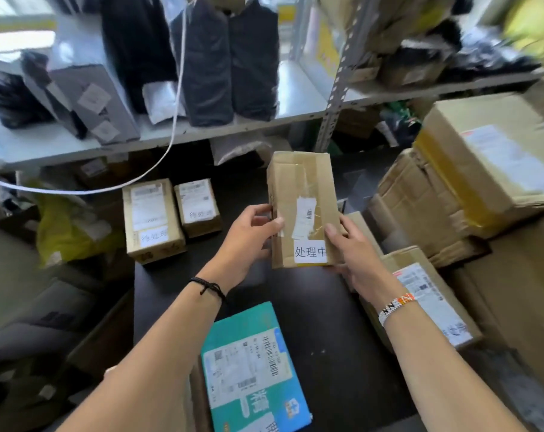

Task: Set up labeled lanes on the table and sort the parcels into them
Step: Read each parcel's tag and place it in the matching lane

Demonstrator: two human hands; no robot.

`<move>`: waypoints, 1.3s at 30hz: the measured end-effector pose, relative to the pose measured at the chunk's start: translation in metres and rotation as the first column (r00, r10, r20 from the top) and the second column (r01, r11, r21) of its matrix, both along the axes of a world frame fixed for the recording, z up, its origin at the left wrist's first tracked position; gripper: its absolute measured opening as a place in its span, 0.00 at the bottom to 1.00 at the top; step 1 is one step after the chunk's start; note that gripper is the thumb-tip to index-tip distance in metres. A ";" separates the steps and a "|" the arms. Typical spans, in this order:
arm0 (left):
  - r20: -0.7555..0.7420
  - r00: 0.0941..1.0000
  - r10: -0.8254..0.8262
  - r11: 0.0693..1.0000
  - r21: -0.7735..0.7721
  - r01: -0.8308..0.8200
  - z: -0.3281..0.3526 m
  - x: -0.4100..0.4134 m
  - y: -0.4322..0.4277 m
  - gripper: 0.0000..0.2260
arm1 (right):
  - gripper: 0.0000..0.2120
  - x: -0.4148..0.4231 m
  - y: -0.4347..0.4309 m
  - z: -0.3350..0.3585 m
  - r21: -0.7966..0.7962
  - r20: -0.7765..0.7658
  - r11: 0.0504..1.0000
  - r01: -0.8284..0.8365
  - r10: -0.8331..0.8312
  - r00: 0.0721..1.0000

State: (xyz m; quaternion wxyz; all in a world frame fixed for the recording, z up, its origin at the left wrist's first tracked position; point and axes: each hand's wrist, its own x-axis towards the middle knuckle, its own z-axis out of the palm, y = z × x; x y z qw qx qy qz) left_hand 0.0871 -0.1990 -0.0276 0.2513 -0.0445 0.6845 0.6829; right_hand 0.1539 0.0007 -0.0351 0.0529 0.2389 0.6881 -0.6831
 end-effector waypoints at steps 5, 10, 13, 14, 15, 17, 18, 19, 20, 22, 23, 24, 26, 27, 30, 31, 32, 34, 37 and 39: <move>-0.206 0.978 -0.029 0.989 0.134 0.058 0.062 0.025 0.056 0.17 | 0.15 0.035 0.052 0.066 0.049 -0.226 0.992 0.115 -0.101 0.969; -0.295 0.952 -0.076 0.960 0.237 0.150 0.116 0.052 0.109 0.20 | 0.18 0.078 0.101 0.125 0.069 -0.358 0.974 0.217 -0.179 0.917; -0.368 0.921 -0.127 0.935 0.265 0.235 0.144 0.061 0.142 0.21 | 0.17 0.099 0.130 0.158 0.129 -0.445 0.946 0.298 -0.213 0.870; -0.396 0.908 -0.138 0.926 0.273 0.260 0.155 0.064 0.153 0.20 | 0.16 0.106 0.138 0.170 0.152 -0.475 0.934 0.322 -0.217 0.853; -0.422 0.895 -0.141 0.920 0.278 0.276 0.165 0.067 0.164 0.20 | 0.14 0.112 0.147 0.181 0.159 -0.505 0.928 0.338 -0.218 0.835; -0.473 0.869 -0.142 0.912 0.278 0.300 0.185 0.072 0.184 0.22 | 0.13 0.122 0.165 0.205 0.143 -0.555 0.925 0.352 -0.220 0.802; -0.500 0.853 -0.147 0.908 0.273 0.317 0.194 0.074 0.194 0.24 | 0.14 0.126 0.173 0.216 0.147 -0.571 0.922 0.358 -0.217 0.792; -0.519 0.842 -0.149 0.904 0.273 0.328 0.201 0.076 0.203 0.26 | 0.14 0.128 0.182 0.225 0.162 -0.585 0.914 0.371 -0.214 0.783; -0.529 0.836 -0.146 0.900 0.280 0.334 0.208 0.077 0.211 0.27 | 0.15 0.130 0.190 0.234 0.174 -0.600 0.908 0.382 -0.210 0.772; -0.544 0.826 -0.145 0.893 0.288 0.346 0.218 0.076 0.227 0.27 | 0.15 0.131 0.206 0.248 0.207 -0.612 0.895 0.396 -0.198 0.766; -0.548 0.824 -0.147 0.891 0.288 0.351 0.222 0.076 0.235 0.27 | 0.15 0.129 0.215 0.253 0.220 -0.611 0.888 0.404 -0.197 0.766; -0.550 0.822 -0.149 0.888 0.292 0.356 0.224 0.075 0.240 0.27 | 0.15 0.128 0.221 0.259 0.227 -0.610 0.884 0.410 -0.199 0.767; -0.551 0.820 -0.154 0.883 0.296 0.365 0.227 0.072 0.251 0.28 | 0.16 0.123 0.233 0.265 0.240 -0.601 0.880 0.410 -0.197 0.775; -0.549 0.820 -0.158 0.882 0.295 0.368 0.227 0.070 0.255 0.28 | 0.16 0.120 0.239 0.267 0.243 -0.597 0.882 0.404 -0.192 0.779; -0.556 0.814 -0.168 0.886 0.277 0.372 0.224 0.064 0.264 0.29 | 0.16 0.111 0.253 0.268 0.269 -0.567 0.878 0.395 -0.186 0.802; -0.563 0.808 -0.175 0.887 0.265 0.378 0.222 0.062 0.266 0.30 | 0.16 0.107 0.258 0.268 0.293 -0.555 0.869 0.400 -0.186 0.811; -0.568 0.803 -0.180 0.891 0.253 0.378 0.220 0.060 0.268 0.31 | 0.14 0.102 0.262 0.267 0.318 -0.545 0.858 0.404 -0.183 0.818; -0.579 0.794 -0.183 0.908 0.210 0.363 0.214 0.055 0.273 0.36 | 0.13 0.090 0.270 0.262 0.361 -0.524 0.841 0.403 -0.175 0.834; -0.612 0.765 -0.202 0.938 0.102 0.330 0.202 0.047 0.283 0.29 | 0.21 0.066 0.281 0.252 0.446 -0.472 0.799 0.403 -0.173 0.865; -0.610 0.766 -0.204 0.952 0.059 0.300 0.191 0.040 0.289 0.19 | 0.23 0.053 0.286 0.245 0.527 -0.411 0.755 0.391 -0.176 0.895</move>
